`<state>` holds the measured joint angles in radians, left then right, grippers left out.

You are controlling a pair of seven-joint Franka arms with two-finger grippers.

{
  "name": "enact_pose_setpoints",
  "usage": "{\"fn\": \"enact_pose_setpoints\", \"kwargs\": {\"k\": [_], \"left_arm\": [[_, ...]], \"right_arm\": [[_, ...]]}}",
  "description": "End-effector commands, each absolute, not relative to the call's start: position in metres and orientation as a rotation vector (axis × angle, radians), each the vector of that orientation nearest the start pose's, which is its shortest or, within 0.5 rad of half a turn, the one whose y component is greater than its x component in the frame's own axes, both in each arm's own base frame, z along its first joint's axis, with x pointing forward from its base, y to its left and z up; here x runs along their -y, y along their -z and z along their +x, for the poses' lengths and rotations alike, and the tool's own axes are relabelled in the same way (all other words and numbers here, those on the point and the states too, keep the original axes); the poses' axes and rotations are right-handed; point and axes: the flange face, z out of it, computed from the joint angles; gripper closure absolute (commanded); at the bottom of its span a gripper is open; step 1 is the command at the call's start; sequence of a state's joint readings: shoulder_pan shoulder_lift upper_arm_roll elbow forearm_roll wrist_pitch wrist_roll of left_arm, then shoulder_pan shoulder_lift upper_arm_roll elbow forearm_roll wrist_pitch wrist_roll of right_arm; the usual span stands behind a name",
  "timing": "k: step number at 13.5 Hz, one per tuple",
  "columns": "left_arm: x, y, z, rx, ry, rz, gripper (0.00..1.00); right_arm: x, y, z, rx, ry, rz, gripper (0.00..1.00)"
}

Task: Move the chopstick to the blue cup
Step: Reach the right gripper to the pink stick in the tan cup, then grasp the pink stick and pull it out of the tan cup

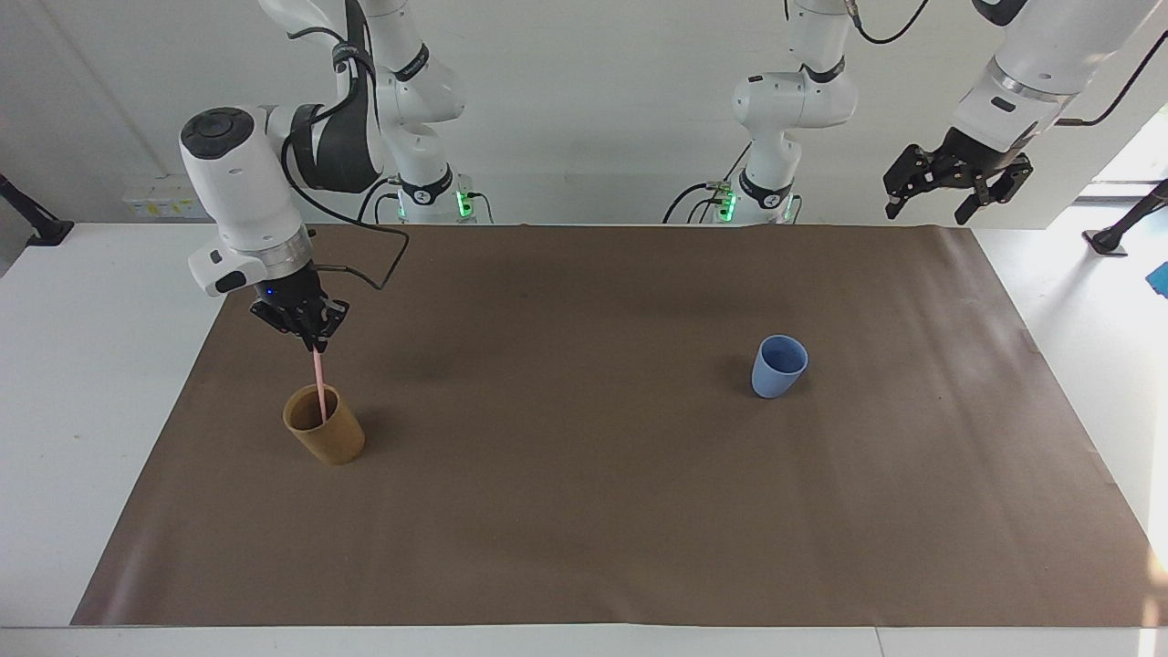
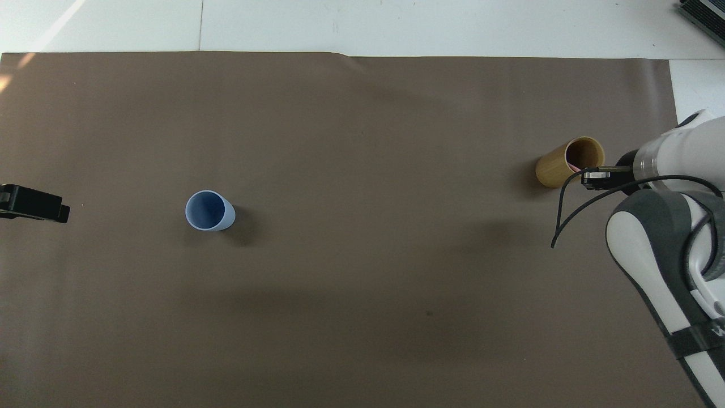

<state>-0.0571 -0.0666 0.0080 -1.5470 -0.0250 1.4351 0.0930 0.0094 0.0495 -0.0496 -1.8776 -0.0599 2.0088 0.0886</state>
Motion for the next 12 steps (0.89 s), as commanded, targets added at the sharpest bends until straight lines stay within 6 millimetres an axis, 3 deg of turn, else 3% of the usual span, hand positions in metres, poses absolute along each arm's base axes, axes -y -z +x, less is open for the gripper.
{"fn": "enact_pose_setpoints", "kwargs": {"k": [1, 5, 7, 12], "left_arm": [[0.025, -0.664, 0.512, -0.226, -0.081, -3.168, 0.0], [0.025, -0.663, 0.513, -0.226, -0.084, -3.168, 0.0], [0.025, -0.663, 0.513, -0.226, -0.084, -3.168, 0.0], [0.025, -0.663, 0.513, -0.226, -0.084, -3.168, 0.0]], "right_arm": [[0.036, -0.541, 0.582, -0.168, 0.114, -3.197, 1.0], [0.033, -0.606, 0.565, -0.192, 0.072, -3.184, 1.0], [0.029, -0.613, 0.56, -0.226, 0.027, -3.14, 1.0], [0.007, -0.616, 0.559, -0.497, -0.008, -2.987, 1.0]]}}
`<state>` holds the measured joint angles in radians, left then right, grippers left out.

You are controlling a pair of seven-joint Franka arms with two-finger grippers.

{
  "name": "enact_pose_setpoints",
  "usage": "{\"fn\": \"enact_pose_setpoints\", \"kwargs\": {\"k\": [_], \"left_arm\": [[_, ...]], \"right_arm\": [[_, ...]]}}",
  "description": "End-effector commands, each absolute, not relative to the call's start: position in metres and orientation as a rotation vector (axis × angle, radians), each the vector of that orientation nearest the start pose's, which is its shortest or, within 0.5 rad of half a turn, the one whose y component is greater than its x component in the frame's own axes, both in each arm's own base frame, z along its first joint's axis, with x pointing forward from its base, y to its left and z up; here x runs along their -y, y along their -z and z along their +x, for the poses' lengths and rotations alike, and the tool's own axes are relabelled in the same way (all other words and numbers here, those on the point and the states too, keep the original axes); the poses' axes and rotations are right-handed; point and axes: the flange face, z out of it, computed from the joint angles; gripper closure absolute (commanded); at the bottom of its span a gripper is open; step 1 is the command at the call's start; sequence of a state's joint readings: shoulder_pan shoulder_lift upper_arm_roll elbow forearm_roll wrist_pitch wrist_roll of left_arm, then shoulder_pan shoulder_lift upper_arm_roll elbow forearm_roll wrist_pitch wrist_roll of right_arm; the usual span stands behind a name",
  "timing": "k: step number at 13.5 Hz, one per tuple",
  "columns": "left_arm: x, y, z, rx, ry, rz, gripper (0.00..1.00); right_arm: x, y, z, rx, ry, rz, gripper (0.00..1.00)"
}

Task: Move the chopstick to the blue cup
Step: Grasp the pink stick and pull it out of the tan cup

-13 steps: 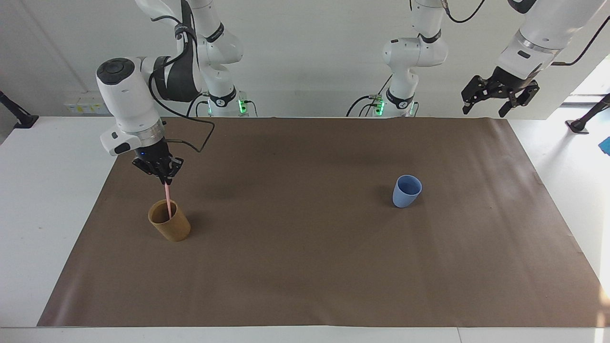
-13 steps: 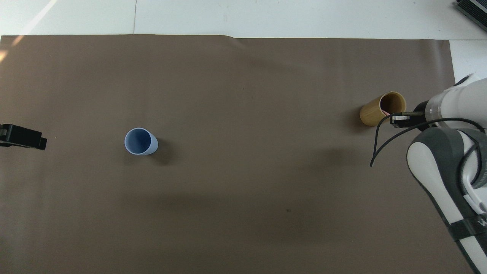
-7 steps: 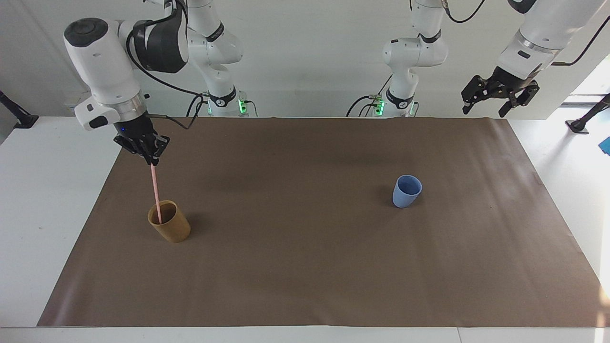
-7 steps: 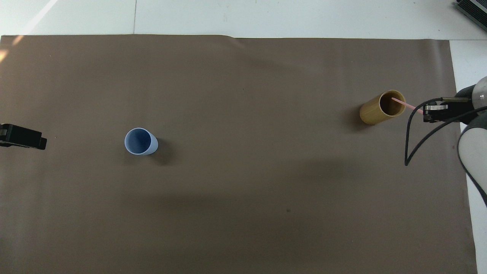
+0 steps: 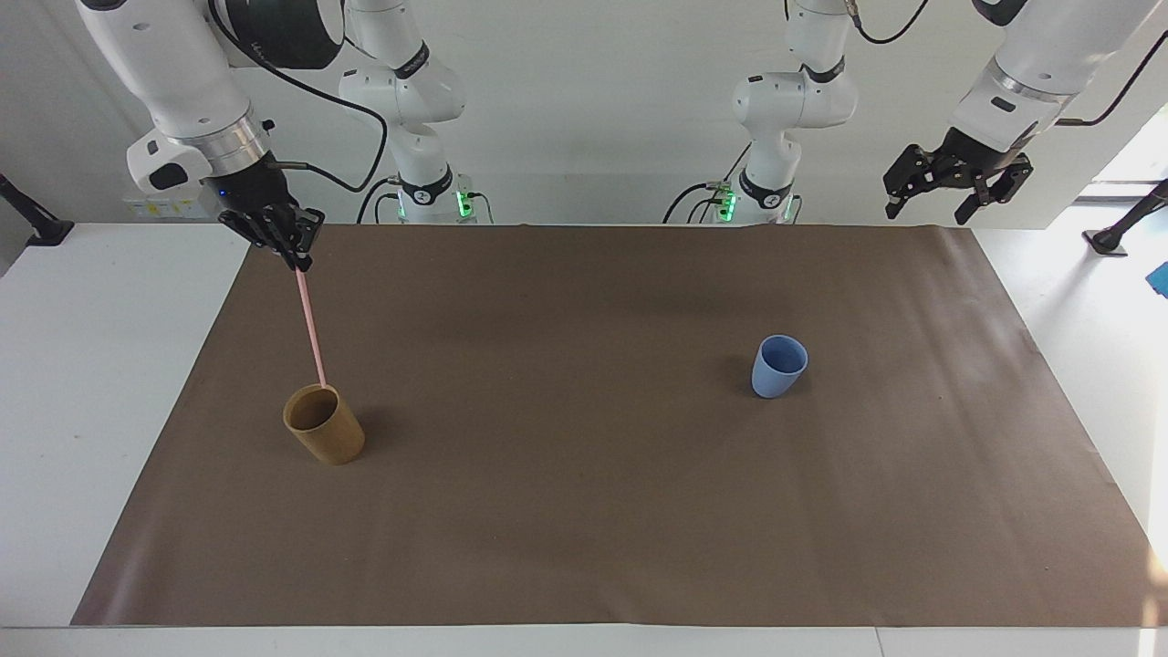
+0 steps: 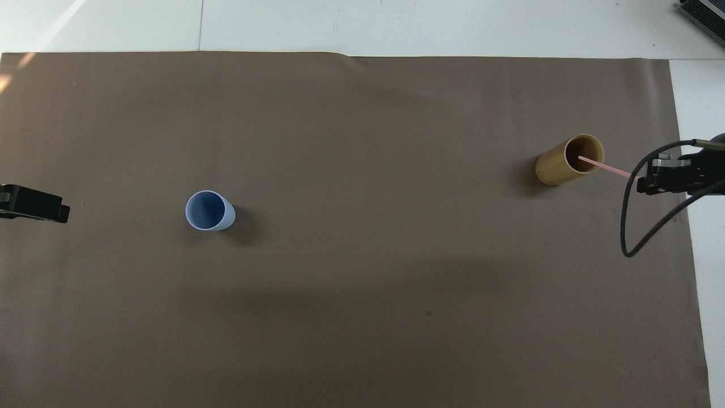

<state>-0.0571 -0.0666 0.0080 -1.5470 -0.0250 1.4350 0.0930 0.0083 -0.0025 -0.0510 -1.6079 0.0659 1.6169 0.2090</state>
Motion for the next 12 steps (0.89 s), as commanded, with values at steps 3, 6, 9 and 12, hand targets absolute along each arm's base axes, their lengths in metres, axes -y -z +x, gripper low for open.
{"fn": "enact_pose_setpoints", "kwargs": {"k": [3, 6, 9, 12], "left_arm": [[0.025, -0.663, 0.513, -0.226, -0.084, -3.168, 0.0], [0.025, -0.663, 0.513, -0.226, -0.084, -3.168, 0.0], [0.025, -0.663, 0.513, -0.226, -0.084, -3.168, 0.0], [0.025, -0.663, 0.513, -0.226, -0.084, -3.168, 0.0]], "right_arm": [[-0.016, -0.618, 0.559, -0.617, -0.019, -2.918, 1.0], [-0.022, -0.617, 0.557, -0.623, -0.029, -2.915, 1.0], [-0.023, -0.617, 0.557, -0.625, -0.032, -2.915, 1.0], [-0.027, -0.618, 0.557, -0.614, -0.029, -2.917, 1.0]]}}
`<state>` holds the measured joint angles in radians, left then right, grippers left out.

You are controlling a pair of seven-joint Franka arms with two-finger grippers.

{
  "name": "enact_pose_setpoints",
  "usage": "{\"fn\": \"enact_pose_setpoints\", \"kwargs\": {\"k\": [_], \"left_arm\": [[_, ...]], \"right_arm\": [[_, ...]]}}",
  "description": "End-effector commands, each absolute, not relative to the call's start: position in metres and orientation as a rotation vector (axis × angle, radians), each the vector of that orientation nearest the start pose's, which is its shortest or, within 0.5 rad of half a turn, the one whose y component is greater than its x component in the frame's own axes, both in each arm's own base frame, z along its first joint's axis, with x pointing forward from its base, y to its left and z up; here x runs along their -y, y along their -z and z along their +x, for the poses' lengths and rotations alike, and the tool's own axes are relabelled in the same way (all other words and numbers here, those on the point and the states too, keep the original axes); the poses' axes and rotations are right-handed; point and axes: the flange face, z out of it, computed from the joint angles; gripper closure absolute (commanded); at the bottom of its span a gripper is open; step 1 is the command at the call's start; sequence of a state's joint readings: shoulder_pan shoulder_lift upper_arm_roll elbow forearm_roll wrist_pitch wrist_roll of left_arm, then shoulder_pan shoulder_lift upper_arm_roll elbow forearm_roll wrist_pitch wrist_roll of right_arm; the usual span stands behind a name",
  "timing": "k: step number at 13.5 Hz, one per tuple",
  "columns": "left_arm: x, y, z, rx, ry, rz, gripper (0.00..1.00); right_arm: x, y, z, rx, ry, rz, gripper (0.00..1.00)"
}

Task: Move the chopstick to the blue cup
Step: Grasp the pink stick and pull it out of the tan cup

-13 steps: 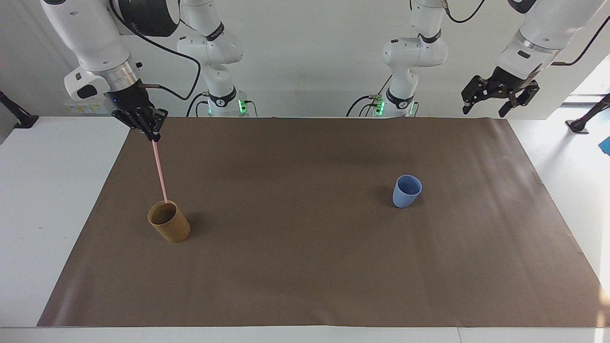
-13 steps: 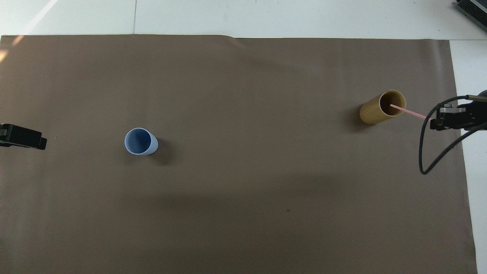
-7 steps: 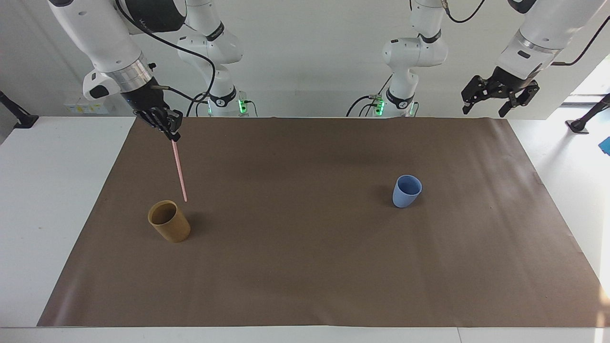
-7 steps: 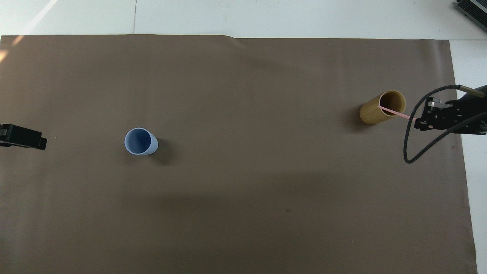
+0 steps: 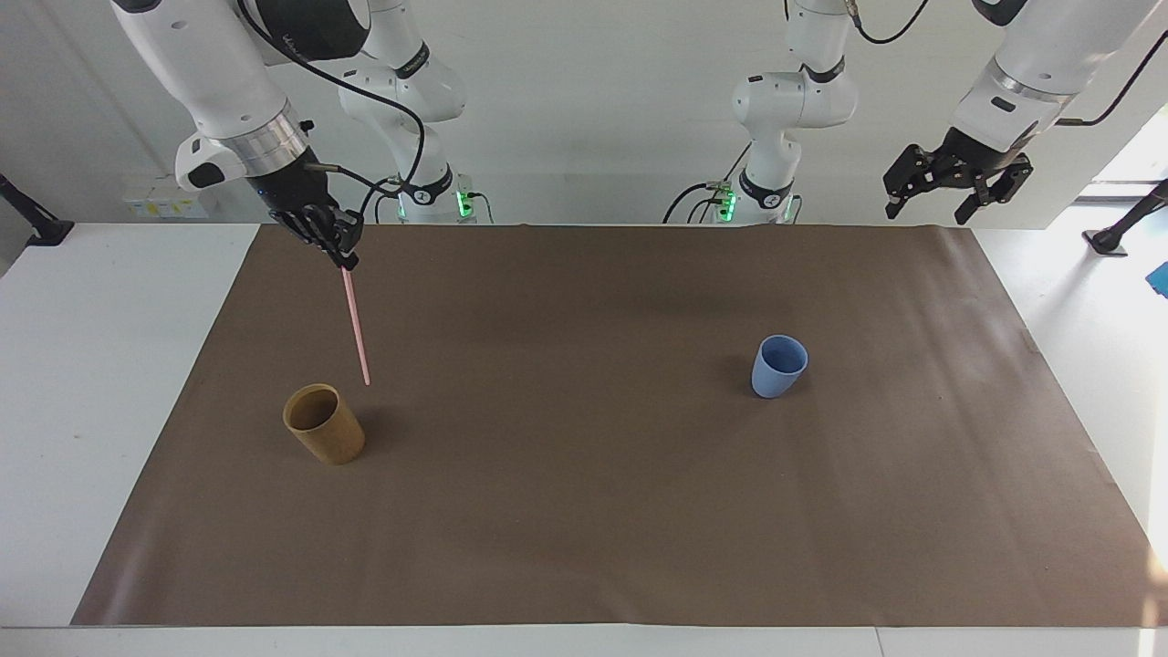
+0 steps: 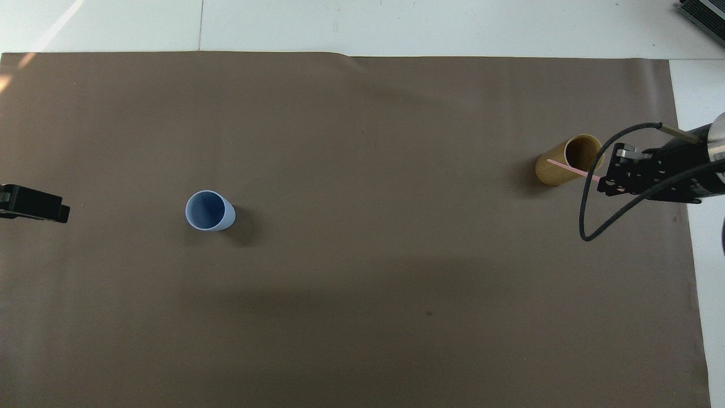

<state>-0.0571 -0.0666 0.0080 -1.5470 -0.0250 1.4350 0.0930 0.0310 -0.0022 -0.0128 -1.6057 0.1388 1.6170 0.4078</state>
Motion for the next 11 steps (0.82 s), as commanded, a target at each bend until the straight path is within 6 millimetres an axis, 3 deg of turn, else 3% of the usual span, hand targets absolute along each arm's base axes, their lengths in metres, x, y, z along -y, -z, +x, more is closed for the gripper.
{"fn": "enact_pose_setpoints", "kwargs": {"k": [1, 4, 7, 9, 11], "left_arm": [[0.025, -0.664, 0.512, -0.226, -0.081, -3.168, 0.0], [0.025, -0.664, 0.512, -0.226, -0.081, -3.168, 0.0], [0.042, -0.67, 0.499, -0.267, -0.129, -3.163, 0.0], [0.05, -0.669, 0.506, -0.237, -0.031, -3.171, 0.0], [0.074, -0.633, 0.522, -0.182, 0.015, -3.177, 0.0]], "right_arm": [[-0.027, -0.617, 0.557, -0.614, -0.031, -2.917, 1.0], [-0.027, -0.617, 0.557, -0.612, -0.031, -2.918, 1.0], [-0.027, -0.618, 0.557, -0.612, -0.029, -2.917, 1.0], [-0.027, -0.618, 0.557, -0.611, -0.029, -2.916, 1.0], [-0.027, -0.618, 0.556, -0.611, -0.033, -2.916, 1.0]]}}
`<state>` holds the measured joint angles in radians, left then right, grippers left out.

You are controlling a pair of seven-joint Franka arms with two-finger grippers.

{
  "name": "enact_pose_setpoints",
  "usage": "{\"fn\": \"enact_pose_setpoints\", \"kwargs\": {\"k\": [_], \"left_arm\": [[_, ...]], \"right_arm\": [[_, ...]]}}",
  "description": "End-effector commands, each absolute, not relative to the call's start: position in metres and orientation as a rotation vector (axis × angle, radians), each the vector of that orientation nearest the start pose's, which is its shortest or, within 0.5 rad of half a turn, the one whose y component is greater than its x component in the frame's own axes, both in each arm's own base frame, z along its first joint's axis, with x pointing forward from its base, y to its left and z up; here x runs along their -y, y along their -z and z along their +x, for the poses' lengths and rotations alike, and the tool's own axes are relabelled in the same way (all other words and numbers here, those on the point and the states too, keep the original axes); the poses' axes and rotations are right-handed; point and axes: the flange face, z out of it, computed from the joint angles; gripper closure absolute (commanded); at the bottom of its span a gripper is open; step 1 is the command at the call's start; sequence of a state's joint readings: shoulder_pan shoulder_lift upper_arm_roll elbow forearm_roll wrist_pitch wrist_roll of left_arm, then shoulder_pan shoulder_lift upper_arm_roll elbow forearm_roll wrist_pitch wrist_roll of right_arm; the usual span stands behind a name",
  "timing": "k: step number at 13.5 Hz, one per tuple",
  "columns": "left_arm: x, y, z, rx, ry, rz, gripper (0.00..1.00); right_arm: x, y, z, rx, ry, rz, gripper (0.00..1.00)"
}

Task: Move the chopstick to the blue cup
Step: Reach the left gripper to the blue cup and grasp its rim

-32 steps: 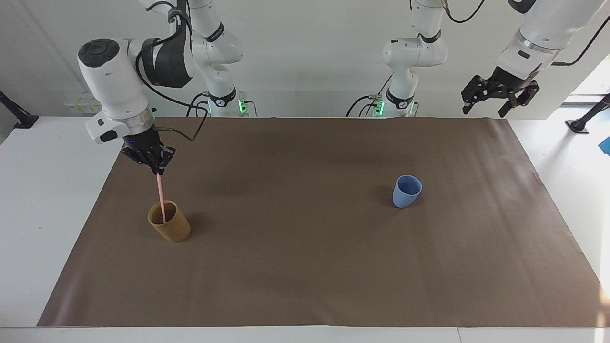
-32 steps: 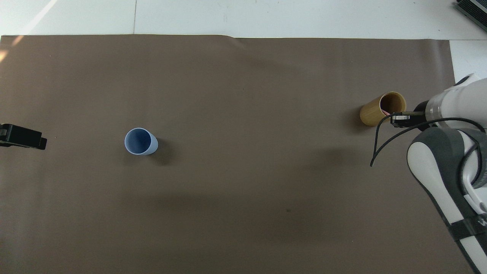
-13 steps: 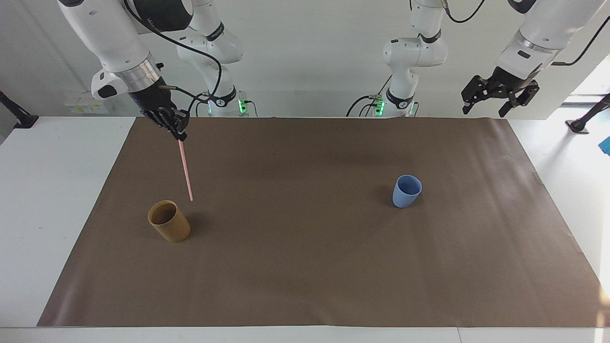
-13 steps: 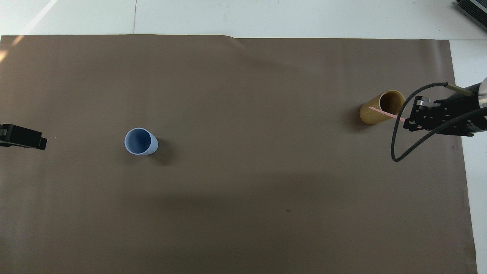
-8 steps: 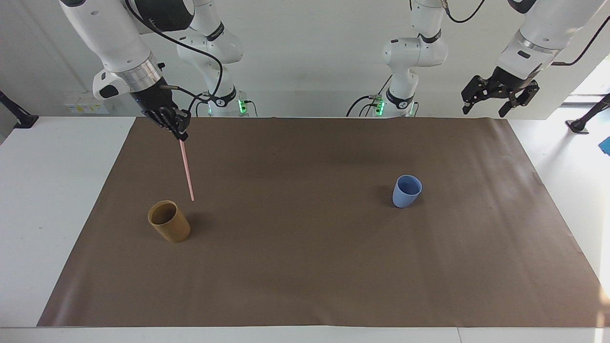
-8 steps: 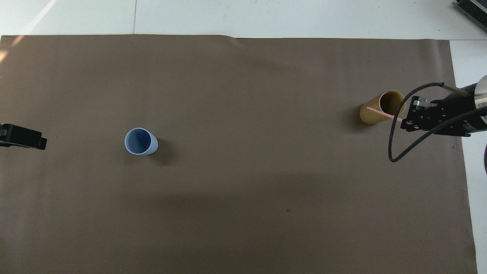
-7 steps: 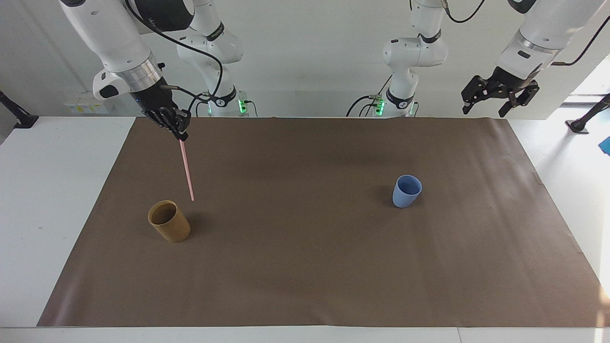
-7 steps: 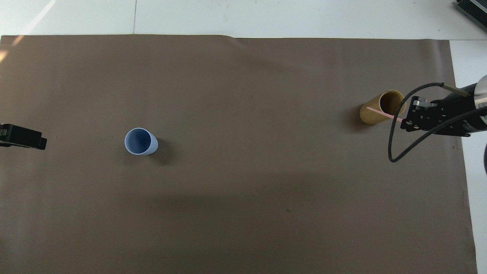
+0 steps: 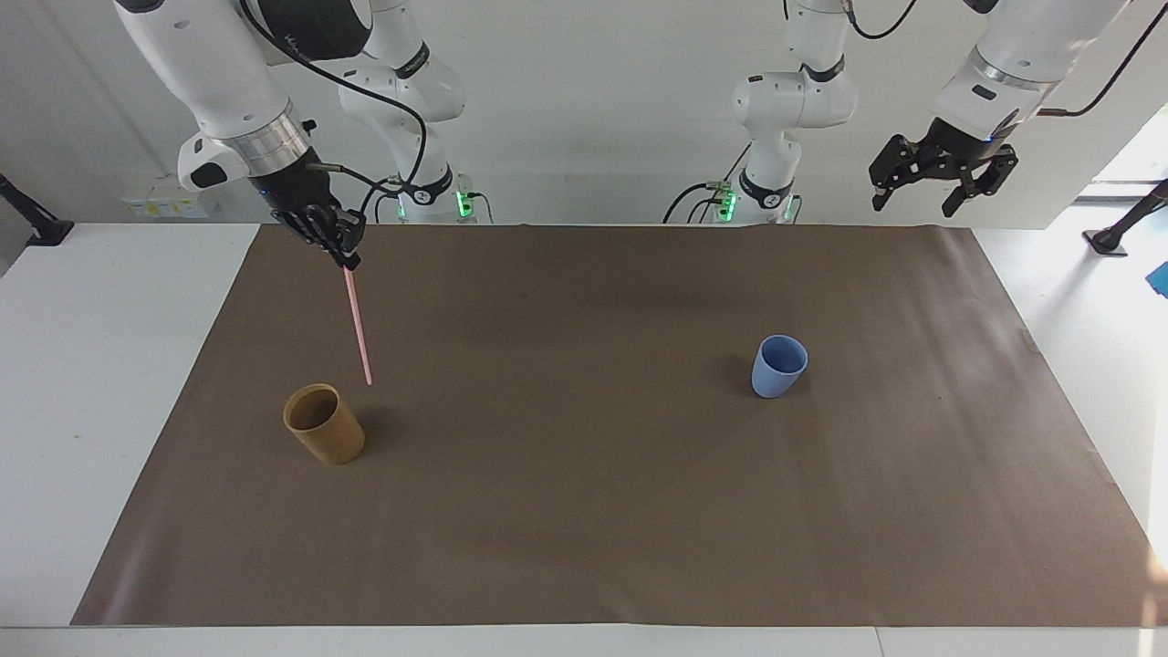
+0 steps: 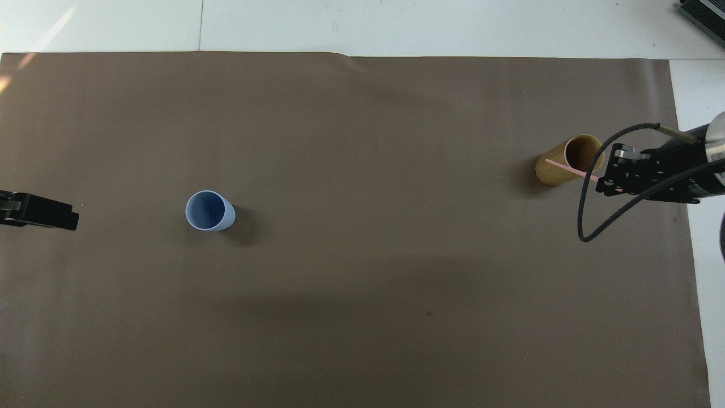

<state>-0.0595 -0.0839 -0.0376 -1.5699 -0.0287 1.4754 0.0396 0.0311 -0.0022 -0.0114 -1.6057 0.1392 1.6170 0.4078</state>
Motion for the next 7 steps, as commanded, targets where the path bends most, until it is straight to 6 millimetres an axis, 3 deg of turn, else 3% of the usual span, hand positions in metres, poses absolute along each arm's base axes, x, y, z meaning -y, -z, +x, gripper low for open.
{"fn": "enact_pose_setpoints", "kwargs": {"k": [1, 3, 7], "left_arm": [[0.089, -0.605, 0.527, -0.193, -0.013, -3.176, 0.0], [0.1, -0.555, 0.534, -0.152, 0.018, -3.18, 0.0], [0.115, -0.491, 0.554, -0.124, 0.031, -3.185, 0.0]], "right_arm": [[-0.027, -0.618, 0.555, -0.611, -0.036, -2.917, 1.0], [-0.027, -0.618, 0.556, -0.611, -0.033, -2.916, 1.0], [-0.027, -0.617, 0.554, -0.612, -0.04, -2.917, 1.0]]}}
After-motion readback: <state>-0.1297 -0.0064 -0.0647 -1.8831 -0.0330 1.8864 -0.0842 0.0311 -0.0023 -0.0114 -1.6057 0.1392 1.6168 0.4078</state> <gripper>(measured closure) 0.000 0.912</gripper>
